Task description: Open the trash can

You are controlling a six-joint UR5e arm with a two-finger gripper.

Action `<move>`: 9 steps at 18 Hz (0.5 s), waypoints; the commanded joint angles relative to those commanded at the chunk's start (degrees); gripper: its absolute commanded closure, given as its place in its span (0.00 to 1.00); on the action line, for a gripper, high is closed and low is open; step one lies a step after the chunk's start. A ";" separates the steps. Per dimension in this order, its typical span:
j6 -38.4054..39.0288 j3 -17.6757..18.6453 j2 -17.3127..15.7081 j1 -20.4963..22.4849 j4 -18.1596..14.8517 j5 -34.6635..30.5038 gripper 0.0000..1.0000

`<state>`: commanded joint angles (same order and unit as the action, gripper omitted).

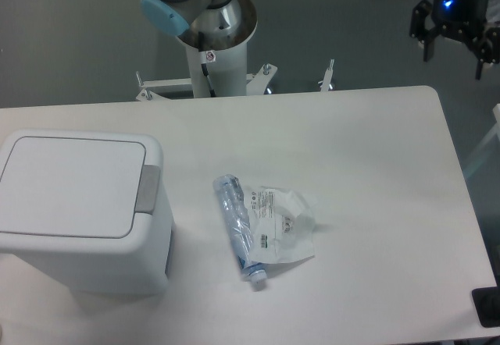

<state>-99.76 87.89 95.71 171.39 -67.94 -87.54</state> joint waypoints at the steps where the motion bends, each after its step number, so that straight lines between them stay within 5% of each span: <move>1: -0.09 0.09 0.00 0.00 -0.09 -0.09 0.00; 5: 4.02 -0.09 0.09 -1.22 -0.09 0.00 0.00; 9: 16.93 0.09 -0.26 -3.60 -0.09 3.32 0.00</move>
<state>-82.83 87.98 95.45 167.79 -68.03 -84.22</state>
